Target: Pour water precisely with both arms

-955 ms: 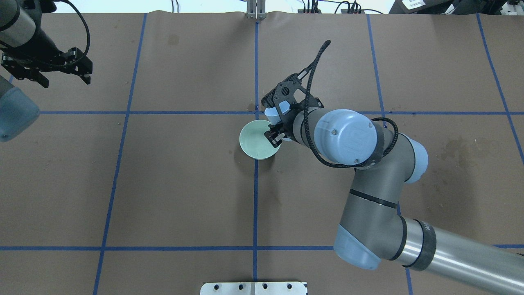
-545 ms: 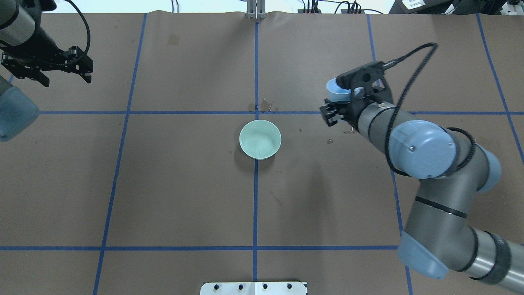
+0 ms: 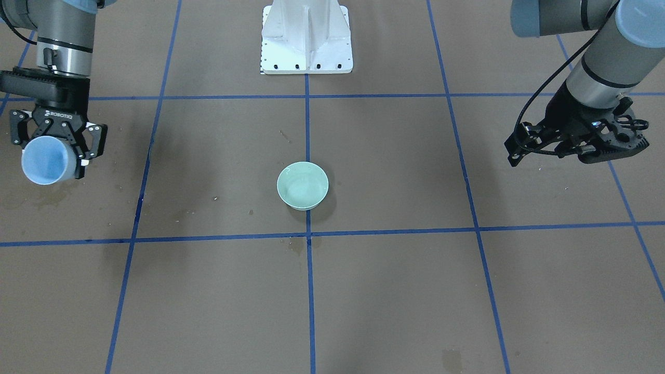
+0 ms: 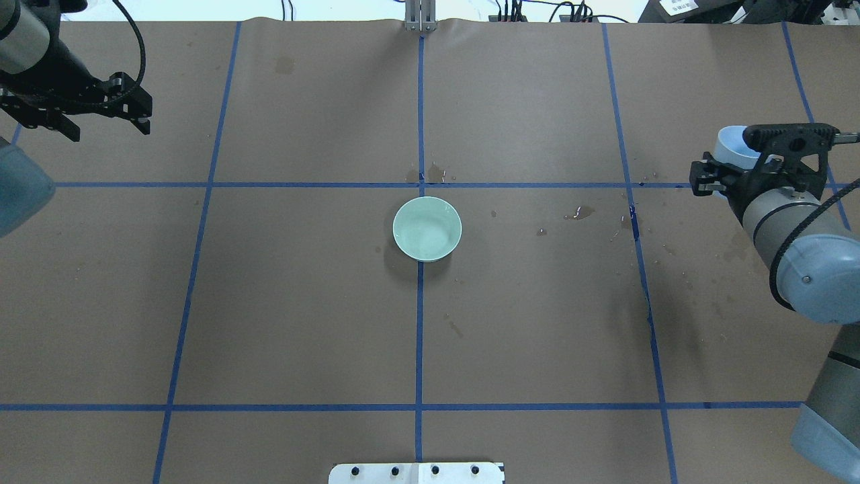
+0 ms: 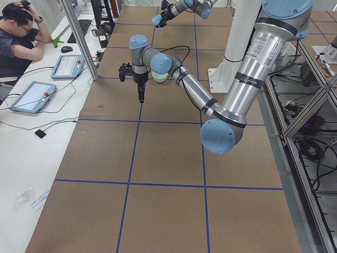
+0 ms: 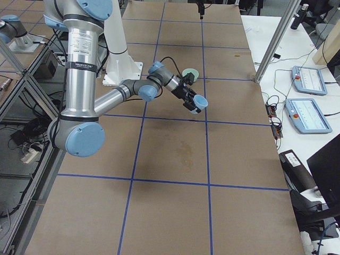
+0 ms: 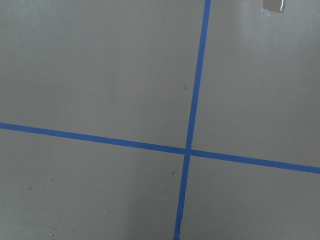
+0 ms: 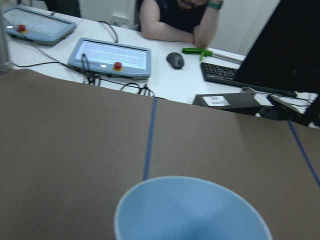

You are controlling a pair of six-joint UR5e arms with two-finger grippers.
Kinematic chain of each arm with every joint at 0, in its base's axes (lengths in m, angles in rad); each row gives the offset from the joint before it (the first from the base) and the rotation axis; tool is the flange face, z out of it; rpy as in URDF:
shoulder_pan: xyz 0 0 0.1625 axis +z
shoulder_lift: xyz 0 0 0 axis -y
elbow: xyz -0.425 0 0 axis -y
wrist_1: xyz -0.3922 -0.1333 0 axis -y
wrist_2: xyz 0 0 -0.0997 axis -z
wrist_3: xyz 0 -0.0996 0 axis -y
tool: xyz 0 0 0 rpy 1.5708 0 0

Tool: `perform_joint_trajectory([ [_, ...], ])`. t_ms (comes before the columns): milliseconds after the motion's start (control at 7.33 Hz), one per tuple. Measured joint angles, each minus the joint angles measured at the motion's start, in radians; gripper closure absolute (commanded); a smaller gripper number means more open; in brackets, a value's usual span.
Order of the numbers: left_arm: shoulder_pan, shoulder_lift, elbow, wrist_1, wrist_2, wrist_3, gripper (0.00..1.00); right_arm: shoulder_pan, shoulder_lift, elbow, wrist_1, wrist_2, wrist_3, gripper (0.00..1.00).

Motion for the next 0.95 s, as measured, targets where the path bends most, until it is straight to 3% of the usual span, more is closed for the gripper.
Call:
perform_joint_trajectory([
  [545,0.002,-0.001,-0.007,-0.001,0.001,-0.018,0.0,-0.049,-0.052,-0.194,-0.001,-0.201,0.424,1.0],
  [955,0.004,-0.002,-0.008,-0.001,0.003,-0.02,0.0,-0.124,-0.067,-0.298,-0.001,-0.304,0.585,1.0],
])
